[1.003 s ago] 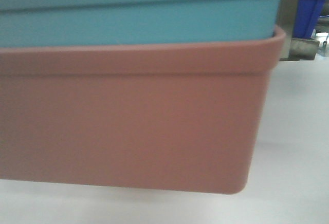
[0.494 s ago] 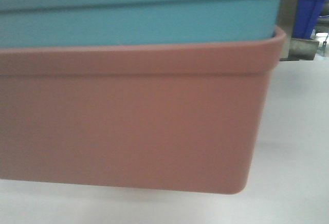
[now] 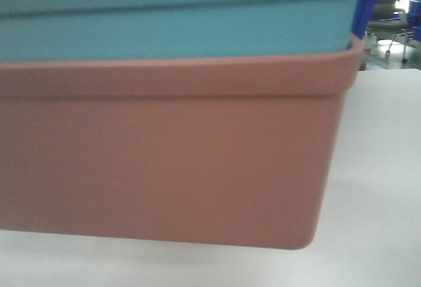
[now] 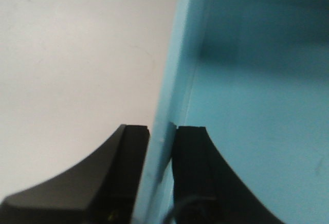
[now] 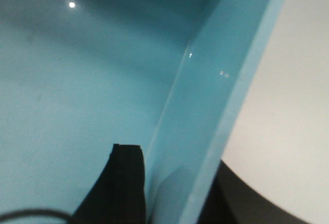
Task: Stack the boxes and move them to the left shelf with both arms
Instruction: 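Lift the stacked bins off the table with both grippers, then hold the stacked bins while the base drives to the roller shelf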
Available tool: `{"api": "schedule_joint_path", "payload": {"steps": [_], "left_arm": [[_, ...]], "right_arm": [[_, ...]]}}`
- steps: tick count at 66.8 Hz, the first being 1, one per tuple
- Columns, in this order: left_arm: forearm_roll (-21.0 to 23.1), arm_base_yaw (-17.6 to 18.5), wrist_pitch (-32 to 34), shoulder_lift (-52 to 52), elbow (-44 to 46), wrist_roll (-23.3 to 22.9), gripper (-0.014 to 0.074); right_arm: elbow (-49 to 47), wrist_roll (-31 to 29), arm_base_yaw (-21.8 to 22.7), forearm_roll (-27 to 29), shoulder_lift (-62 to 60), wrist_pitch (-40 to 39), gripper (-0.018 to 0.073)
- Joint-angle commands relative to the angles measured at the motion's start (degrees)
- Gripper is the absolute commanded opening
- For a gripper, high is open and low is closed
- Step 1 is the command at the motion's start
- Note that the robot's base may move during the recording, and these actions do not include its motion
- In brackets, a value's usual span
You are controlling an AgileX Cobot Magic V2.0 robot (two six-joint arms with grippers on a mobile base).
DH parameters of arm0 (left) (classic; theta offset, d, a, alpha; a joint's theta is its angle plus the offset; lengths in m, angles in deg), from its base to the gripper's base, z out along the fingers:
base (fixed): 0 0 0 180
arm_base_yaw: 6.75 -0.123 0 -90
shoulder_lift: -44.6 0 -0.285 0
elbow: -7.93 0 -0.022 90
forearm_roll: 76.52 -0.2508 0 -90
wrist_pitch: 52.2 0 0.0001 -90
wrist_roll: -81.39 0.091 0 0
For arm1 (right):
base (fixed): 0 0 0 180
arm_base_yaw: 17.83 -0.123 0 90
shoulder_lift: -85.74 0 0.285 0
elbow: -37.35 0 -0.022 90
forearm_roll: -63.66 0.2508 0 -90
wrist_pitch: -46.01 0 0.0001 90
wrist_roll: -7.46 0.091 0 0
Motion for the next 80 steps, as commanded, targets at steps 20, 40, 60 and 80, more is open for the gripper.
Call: {"api": "schedule_joint_path", "payload": {"steps": [20,40,60,80], "left_arm": [[5.3,2.4,13.9,1.9,2.6,0.3,-0.001],[5.3,2.4,13.9,1.9,2.6,0.3,-0.001],[5.3,2.4,13.9,1.9,2.6,0.3,-0.001],[5.3,2.4,13.9,1.9,2.6,0.3,-0.001]], "right_arm": [[-2.5,1.2,-1.3,1.5,-1.8,-13.8,0.0056],[-2.5,1.2,-1.3,1.5,-1.8,-13.6,0.0056],[-2.5,1.2,-1.3,1.5,-1.8,-13.6,0.0056],[-2.5,1.2,-1.3,1.5,-1.8,-13.5,0.0056]]}}
